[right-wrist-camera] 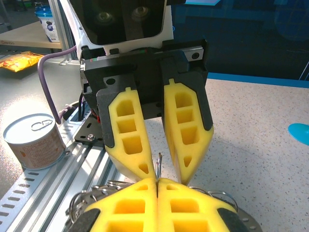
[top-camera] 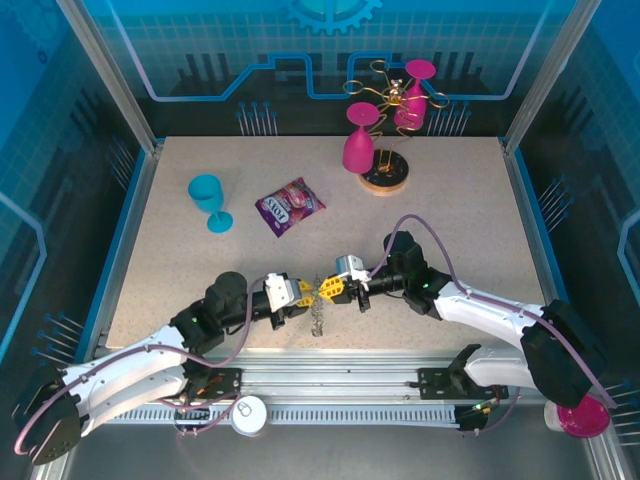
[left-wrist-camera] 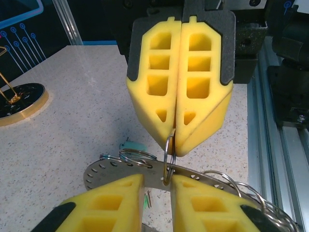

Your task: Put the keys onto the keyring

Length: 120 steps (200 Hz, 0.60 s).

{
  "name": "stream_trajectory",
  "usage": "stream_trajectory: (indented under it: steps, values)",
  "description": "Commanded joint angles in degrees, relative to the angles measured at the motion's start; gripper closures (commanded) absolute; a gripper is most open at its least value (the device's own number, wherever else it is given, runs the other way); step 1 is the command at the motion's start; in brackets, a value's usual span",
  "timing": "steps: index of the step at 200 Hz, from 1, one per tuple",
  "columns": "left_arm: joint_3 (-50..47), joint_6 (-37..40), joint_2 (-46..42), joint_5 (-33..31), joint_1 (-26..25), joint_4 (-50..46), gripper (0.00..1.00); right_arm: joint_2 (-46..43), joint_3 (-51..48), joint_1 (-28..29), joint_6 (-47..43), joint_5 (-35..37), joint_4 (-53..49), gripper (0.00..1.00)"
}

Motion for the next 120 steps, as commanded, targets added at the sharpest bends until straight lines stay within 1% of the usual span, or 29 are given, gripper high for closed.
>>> stream_trajectory:
  steps: [1,24,55,70,86,98,108,113,120]
  values:
    - [-0.60,-0.94,0.33,2.09,0.67,4.15,0.80,0.44,0.65,-0.11,-0.15,-0.86,1.59,1.00]
    - [-0.59,-1.24,0.27,2.58,0.75,4.67,0.80,1.23,0.80,0.33,-0.57,-0.26,1.59,1.00]
    - [-0.59,-1.54,0.22,3.13,0.88,5.24,0.84,2.38,1.43,1.12,-1.03,0.08,1.27,1.00]
    - [-0.61,-1.48,0.33,3.21,0.93,5.29,0.89,2.56,1.53,1.33,-0.91,0.11,1.45,1.00]
    - [-0.59,-1.28,0.59,3.13,1.02,5.16,1.00,2.46,1.52,1.43,-0.75,0.02,1.44,1.00]
    - [-0.26,-0.78,0.44,2.36,1.08,4.55,1.00,2.07,1.16,1.42,-0.65,0.85,1.32,1.00]
    - [0.28,-0.28,0.12,1.14,1.16,3.22,1.00,1.41,0.63,1.28,-0.37,3.13,1.20,1.00]
    - [0.66,0.00,-0.05,0.26,1.10,2.21,1.00,0.94,0.32,1.10,-0.21,4.26,0.94,0.93]
    - [1.47,0.29,-0.32,-1.29,1.12,0.02,1.00,0.16,0.04,0.78,0.35,6.44,0.15,0.79]
